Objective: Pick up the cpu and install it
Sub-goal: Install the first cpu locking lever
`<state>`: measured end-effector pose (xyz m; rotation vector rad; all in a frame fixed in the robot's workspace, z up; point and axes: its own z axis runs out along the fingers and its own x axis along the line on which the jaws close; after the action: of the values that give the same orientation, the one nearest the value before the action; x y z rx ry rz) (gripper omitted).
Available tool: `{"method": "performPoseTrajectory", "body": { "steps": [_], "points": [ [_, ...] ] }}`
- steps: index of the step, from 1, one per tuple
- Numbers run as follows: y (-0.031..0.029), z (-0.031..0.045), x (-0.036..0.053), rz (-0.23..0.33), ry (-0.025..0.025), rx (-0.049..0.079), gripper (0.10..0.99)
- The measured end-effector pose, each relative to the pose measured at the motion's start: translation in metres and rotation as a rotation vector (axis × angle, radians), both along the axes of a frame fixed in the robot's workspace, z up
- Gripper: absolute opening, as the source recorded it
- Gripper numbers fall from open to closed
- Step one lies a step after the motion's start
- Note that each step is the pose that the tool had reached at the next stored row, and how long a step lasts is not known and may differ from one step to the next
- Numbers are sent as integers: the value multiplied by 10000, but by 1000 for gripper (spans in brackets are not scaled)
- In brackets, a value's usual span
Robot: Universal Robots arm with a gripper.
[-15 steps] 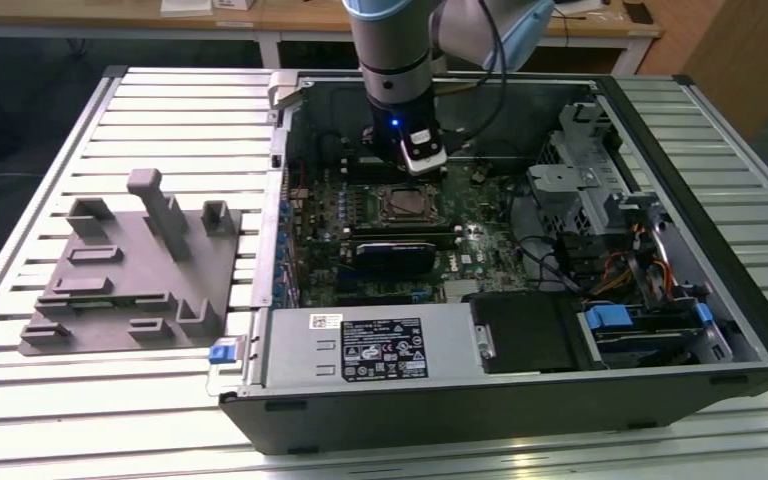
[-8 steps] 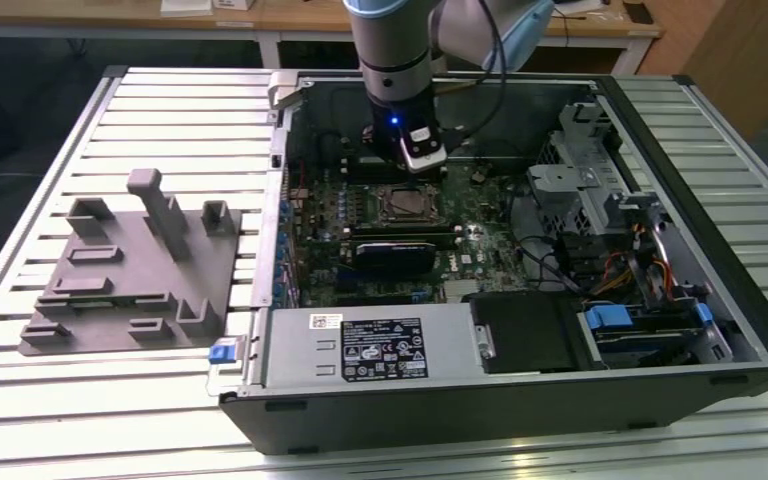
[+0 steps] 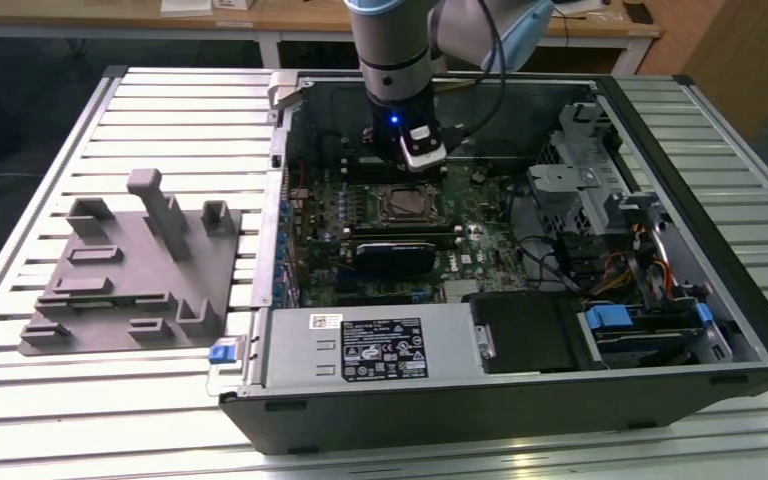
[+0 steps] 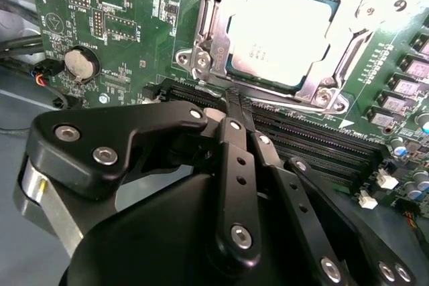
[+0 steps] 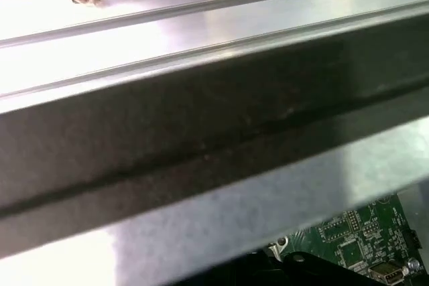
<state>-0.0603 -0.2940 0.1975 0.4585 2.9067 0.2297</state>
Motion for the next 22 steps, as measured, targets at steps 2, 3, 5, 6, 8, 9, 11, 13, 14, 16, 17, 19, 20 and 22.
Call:
{"method": "performPoseTrajectory", "body": {
  "steps": [2,3,5,6,8,9,11,13,14,16,17,19,20,22],
  "points": [
    [0,-7,0,0,0,-71,106],
    [0,-11,0,0,-2,-102,106],
    [0,-18,0,0,-2,-156,106],
    [0,-21,0,0,-3,-185,106],
    [0,-29,0,0,-7,-231,106],
    [0,-31,0,1,-5,-234,106],
    [-1,-33,0,1,-4,-236,106],
    [-1,-35,0,-1,-4,-232,106],
    [-1,-37,0,-2,-5,-230,106],
    [-3,-38,1,-1,-5,-228,106],
    [-3,-39,2,-1,-5,-229,106],
    [-4,-39,2,0,-5,-229,106],
    [-4,-38,2,-1,-5,-229,106],
    [-4,-32,2,-1,-8,-227,106]
  ]
}}
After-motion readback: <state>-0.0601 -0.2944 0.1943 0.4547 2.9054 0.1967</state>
